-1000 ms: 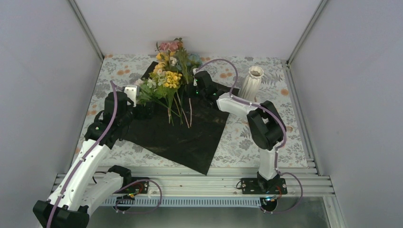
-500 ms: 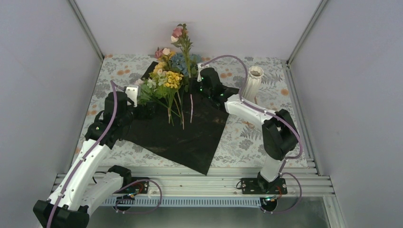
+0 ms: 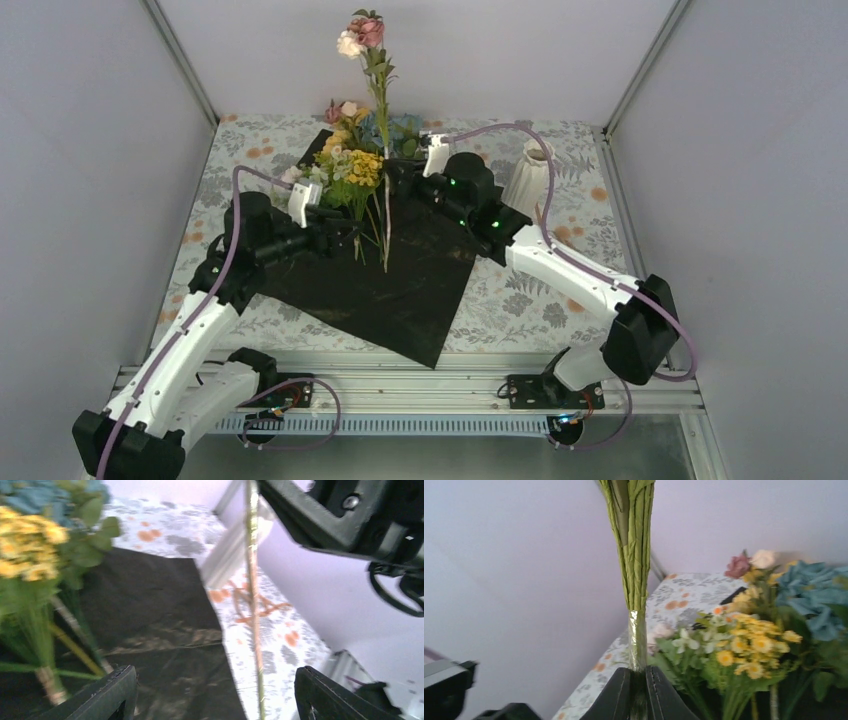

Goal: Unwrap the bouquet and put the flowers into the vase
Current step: Insert the fake flower into the vase.

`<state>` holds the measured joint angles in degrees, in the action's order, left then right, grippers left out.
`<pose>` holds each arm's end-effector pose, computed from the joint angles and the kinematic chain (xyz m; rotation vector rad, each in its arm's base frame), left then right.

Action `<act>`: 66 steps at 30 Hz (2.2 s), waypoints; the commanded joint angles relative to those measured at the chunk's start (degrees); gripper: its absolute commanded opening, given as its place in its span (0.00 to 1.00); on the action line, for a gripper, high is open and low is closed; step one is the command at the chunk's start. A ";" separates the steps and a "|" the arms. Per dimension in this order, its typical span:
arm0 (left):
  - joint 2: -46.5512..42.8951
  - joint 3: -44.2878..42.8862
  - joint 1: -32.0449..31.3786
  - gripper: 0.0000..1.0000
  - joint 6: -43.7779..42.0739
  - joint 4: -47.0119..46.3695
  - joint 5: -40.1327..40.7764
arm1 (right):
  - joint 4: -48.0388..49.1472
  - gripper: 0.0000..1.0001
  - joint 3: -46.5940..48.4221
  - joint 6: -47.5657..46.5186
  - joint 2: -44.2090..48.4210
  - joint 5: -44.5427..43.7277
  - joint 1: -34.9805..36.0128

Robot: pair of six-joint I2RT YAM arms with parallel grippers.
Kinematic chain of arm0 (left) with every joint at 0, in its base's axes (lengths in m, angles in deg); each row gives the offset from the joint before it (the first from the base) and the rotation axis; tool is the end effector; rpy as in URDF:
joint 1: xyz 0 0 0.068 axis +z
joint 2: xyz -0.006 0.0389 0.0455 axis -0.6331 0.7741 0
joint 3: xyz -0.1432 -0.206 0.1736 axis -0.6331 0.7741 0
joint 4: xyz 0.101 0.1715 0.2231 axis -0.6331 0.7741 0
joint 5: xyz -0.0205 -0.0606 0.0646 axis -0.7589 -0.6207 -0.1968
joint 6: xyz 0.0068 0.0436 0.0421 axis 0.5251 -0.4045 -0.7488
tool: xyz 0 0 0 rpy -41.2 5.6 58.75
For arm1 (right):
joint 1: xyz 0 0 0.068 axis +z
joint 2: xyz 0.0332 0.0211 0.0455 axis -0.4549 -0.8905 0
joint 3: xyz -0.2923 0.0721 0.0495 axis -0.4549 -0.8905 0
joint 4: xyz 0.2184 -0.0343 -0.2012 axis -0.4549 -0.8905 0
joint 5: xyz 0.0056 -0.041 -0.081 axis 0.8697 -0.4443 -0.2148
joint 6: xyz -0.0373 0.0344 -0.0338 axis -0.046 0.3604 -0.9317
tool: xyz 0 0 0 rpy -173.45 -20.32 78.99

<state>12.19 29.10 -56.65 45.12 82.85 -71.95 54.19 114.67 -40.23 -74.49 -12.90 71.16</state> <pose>0.1955 -0.0863 0.3348 0.3421 2.0019 -0.9567 0.2833 0.2795 0.3743 -0.2762 1.8023 1.0183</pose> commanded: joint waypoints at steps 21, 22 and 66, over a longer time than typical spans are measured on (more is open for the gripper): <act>4.07 -1.32 -7.37 0.02 -3.69 -7.66 -9.34 | 4.48 0.17 -3.31 3.39 7.57 5.80 7.31; 4.04 -1.55 -7.41 0.02 -4.37 -7.23 -9.34 | 3.67 0.18 -2.95 2.83 7.82 5.80 7.24; -2.51 -3.58 -9.00 1.00 -13.23 7.55 14.01 | -2.09 0.04 5.02 -30.30 12.01 -46.80 0.26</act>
<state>10.48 26.43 -65.43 32.55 89.06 -64.87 47.83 115.55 -61.94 -60.70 -50.06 75.61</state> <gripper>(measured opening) 0.998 0.060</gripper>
